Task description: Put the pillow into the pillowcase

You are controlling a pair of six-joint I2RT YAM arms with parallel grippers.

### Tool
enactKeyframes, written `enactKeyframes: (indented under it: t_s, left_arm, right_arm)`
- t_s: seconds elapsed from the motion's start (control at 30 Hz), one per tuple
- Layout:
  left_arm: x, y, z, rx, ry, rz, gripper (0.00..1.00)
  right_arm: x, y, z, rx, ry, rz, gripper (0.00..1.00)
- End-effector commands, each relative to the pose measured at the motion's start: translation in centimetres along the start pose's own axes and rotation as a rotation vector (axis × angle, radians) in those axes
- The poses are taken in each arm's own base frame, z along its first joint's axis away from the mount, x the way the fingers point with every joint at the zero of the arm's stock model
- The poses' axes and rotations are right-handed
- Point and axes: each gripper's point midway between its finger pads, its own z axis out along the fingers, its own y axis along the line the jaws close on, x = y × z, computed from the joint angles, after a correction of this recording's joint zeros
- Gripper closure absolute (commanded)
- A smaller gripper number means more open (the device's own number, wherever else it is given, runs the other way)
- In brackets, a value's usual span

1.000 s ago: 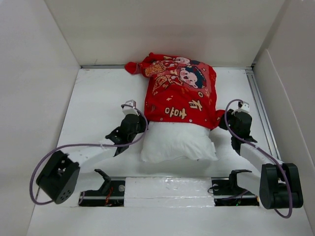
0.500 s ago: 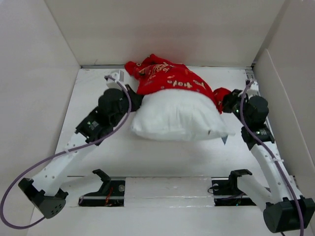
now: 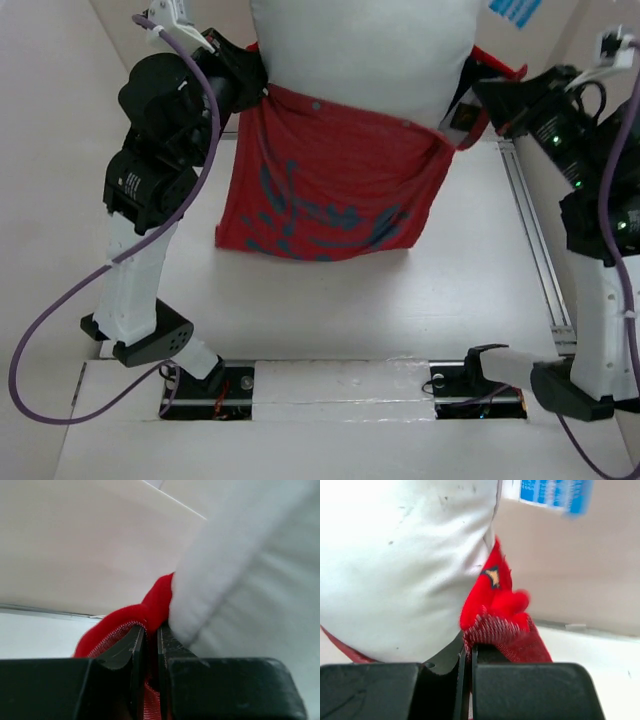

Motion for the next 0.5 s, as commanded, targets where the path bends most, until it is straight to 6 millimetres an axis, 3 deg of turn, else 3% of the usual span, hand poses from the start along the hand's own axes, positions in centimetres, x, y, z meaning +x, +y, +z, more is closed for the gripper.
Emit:
enactKeyframes:
  t_s: [0.0,0.03,0.07,0.17,0.27,0.3,0.33,0.37,0.4,0.43,0.47]
  left_arm:
    - [-5.2,-0.7,-2.4,0.031,-0.171,-0.051,1.00]
    - [-5.2,-0.7,-2.5,0.032,-0.174,-0.053,1.00]
    - [-4.7,-0.5,-2.2,0.027,-0.164,-0.048,1.00]
    - [-6.7,-0.4,-3.3,0.016,-0.224,-0.062,1.00]
    - [-9.8,-1.0,-6.1,0.060,-0.306,-0.075,1.00]
    - [-9.6,-0.7,-6.3,0.054,-0.299,-0.062,1.00]
    - [-10.1,-1.0,-7.0,0.077,-0.316,-0.070,1.00]
    - [-10.2,-1.1,-7.5,0.092,-0.318,-0.062,1.00]
    - [-11.1,-1.5,-9.3,0.135,-0.332,-0.069,1.00]
    - [-10.6,-1.5,-9.3,0.147,-0.323,-0.055,1.00]
    - [-11.4,-1.9,-10.1,0.174,-0.346,-0.065,1.00]
  right_arm:
    - [-4.4,2.5,0.3,-0.046,-0.053,-0.040,1.00]
    - [-4.0,2.1,1.1,-0.042,-0.027,-0.044,1.00]
    - [-4.7,2.6,0.8,-0.052,-0.046,-0.051,1.00]
    - [-7.3,3.7,-0.5,-0.075,-0.121,-0.074,1.00]
    - [-8.9,5.7,-2.4,-0.134,-0.163,-0.111,1.00]
    - [-8.6,6.1,-2.7,-0.156,-0.159,-0.116,1.00]
    - [-6.8,4.6,-1.8,-0.136,-0.116,-0.101,1.00]
    - [-7.5,6.0,-3.5,-0.180,-0.163,-0.130,1.00]
    - [-7.4,6.2,-4.1,-0.193,-0.177,-0.148,1.00]
    - [-7.3,6.8,-4.9,-0.221,-0.192,-0.163,1.00]
    - [-7.0,6.9,-5.4,-0.228,-0.202,-0.160,1.00]
